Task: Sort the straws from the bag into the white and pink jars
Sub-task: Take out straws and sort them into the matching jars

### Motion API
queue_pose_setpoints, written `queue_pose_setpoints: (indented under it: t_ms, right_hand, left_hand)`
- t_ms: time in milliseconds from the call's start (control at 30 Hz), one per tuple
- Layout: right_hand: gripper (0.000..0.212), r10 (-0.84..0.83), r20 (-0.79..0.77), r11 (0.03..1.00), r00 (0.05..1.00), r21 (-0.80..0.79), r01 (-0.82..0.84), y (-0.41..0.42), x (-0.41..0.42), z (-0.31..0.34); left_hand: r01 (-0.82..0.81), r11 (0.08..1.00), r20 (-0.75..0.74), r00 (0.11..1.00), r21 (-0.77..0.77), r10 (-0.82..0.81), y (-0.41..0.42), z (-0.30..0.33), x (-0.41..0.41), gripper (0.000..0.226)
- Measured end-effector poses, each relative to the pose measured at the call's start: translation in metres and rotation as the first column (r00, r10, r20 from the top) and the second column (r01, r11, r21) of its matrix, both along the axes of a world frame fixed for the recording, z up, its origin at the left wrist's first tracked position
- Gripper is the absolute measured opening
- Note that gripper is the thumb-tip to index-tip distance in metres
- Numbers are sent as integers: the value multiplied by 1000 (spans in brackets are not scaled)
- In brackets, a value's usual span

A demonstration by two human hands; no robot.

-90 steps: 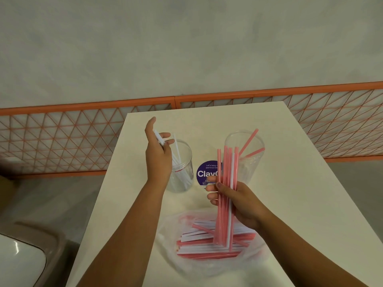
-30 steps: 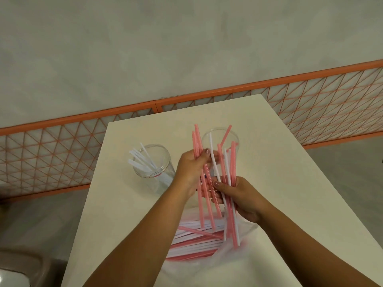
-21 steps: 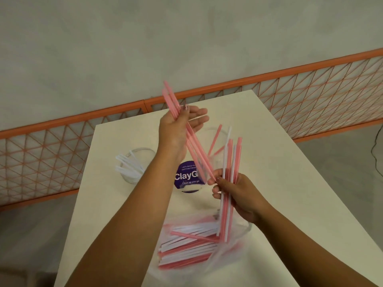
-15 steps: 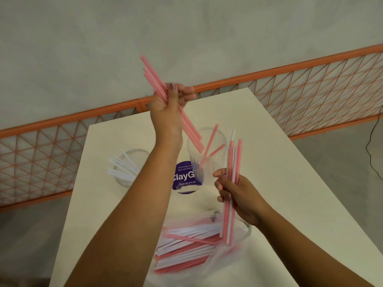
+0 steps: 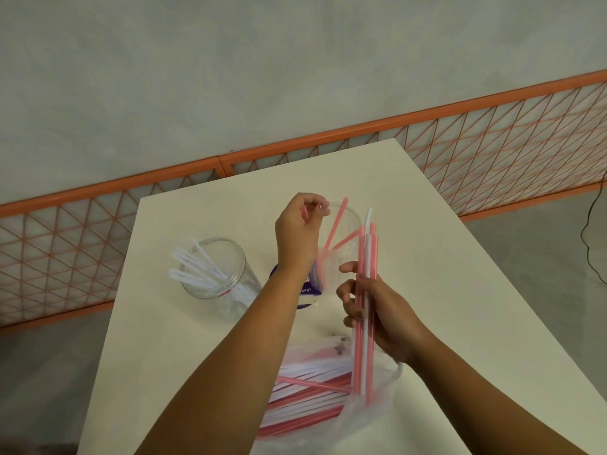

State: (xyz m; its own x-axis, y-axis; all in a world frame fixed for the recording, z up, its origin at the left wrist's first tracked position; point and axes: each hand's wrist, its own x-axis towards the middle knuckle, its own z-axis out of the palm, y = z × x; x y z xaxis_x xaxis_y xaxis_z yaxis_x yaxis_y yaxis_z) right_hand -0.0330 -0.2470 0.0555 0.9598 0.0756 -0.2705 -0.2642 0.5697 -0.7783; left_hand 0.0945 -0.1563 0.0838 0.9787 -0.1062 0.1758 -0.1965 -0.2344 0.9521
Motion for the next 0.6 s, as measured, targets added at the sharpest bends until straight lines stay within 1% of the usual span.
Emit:
queue_pose_setpoints:
  t_ms: [33,100,167,233,267,300,333,400,467,500,533,600]
  right_hand:
    - [26,16,12,1000,1000,-10,-16,1,0,0]
    - [27,41,34,999,999,-23,-40,4,0,2]
    - [28,51,52,999,997,-23,-49,6,0,2]
    - [30,61,68,998,996,-30,-59,8,-1,3]
    - [31,67,73,997,995,-36,-65,9,-2,3]
    - [31,74,77,997,994,-42,-71,10,-2,3]
    - [31,83,79,996,993,-50,-80,10,-3,3]
    - [31,111,85,991,990,-78,-104,13,-3,3]
    - [30,135,91,986,987,-109,-125,17,-4,4]
    - [29,143,92,984,985,-120,-132,20,-4,4]
    - [28,150,94,982,984,-132,-137,23,-5,5]
    - [27,165,97,975,981,-164,-148,28,-6,6]
  left_hand:
    - [-1,999,29,1000,40,0,3,-2,-1,10]
    - [-22,991,106,994,135,8,8,-2,-3,28]
    - [-75,976,216,976,204,29,12,4,-9,40]
    - [-101,980,317,947,171,43,17,11,-21,39]
    - [-85,989,339,940,120,39,21,14,-30,36]
    - [-48,997,325,945,61,26,24,15,-40,33]
    - [-1,1000,271,962,19,-5,27,16,-50,29]
    - [88,996,73,994,-16,-86,34,15,-65,21]
    - [132,985,-170,974,-108,-149,37,12,-74,15]
    - [120,981,-258,953,-154,-157,39,12,-76,14]
    - [95,978,-314,937,-187,-151,41,12,-78,13]
    - [45,971,-353,927,-234,-128,46,15,-79,15]
